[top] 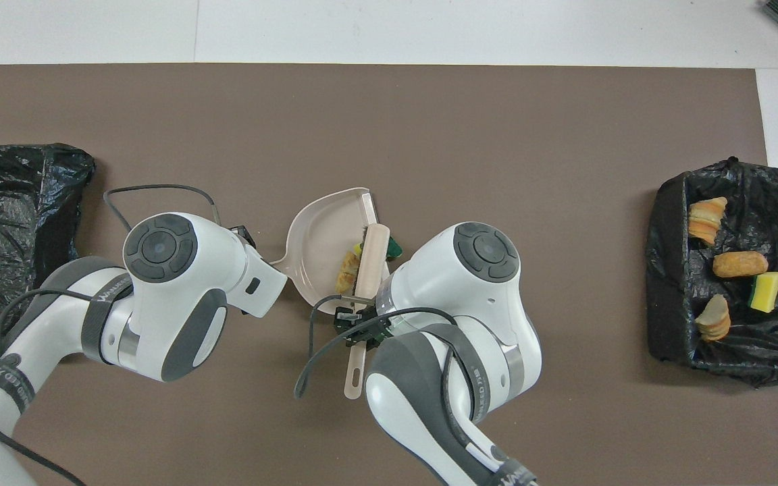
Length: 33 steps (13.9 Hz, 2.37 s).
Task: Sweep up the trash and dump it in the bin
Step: 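Sweep the remaining pieces into the dustpan with the right gripper, then lift the loaded dustpan with the left gripper while the right gripper withdraws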
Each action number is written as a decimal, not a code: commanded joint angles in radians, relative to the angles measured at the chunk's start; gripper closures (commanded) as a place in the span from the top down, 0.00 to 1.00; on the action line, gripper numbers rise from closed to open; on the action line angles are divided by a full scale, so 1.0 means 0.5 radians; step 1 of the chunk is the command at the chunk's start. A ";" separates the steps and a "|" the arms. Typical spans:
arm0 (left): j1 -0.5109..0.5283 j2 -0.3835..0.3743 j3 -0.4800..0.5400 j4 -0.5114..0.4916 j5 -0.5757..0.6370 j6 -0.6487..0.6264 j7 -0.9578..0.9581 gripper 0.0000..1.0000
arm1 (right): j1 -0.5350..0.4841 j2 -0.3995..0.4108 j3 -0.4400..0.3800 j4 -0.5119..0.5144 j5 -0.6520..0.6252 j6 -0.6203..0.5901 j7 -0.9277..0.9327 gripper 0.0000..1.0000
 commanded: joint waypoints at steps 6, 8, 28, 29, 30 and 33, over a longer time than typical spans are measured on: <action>0.265 -0.184 0.007 -0.022 0.036 -0.309 0.223 0.00 | 0.034 -0.413 0.015 -0.522 -0.054 0.037 0.890 0.00; 0.269 -0.224 0.007 -0.055 0.039 -0.413 0.315 0.00 | 0.064 -0.517 0.021 -0.762 -0.054 0.184 1.055 0.00; 0.106 -0.383 0.001 -0.344 0.079 -0.159 0.358 0.00 | 0.257 -0.119 0.061 -0.444 0.234 0.457 -0.515 0.00; 0.112 -0.383 0.001 -0.344 0.079 -0.156 0.355 0.00 | 0.306 -0.113 0.061 -0.407 0.252 0.482 -0.415 0.00; 0.124 -0.380 0.001 -0.341 0.079 -0.150 0.349 0.00 | 0.328 -0.113 0.058 -0.380 0.246 0.491 -0.314 0.00; 0.176 -0.368 0.001 -0.326 0.039 -0.150 0.291 0.00 | 0.298 -0.198 0.046 -0.352 0.240 0.394 -0.264 0.00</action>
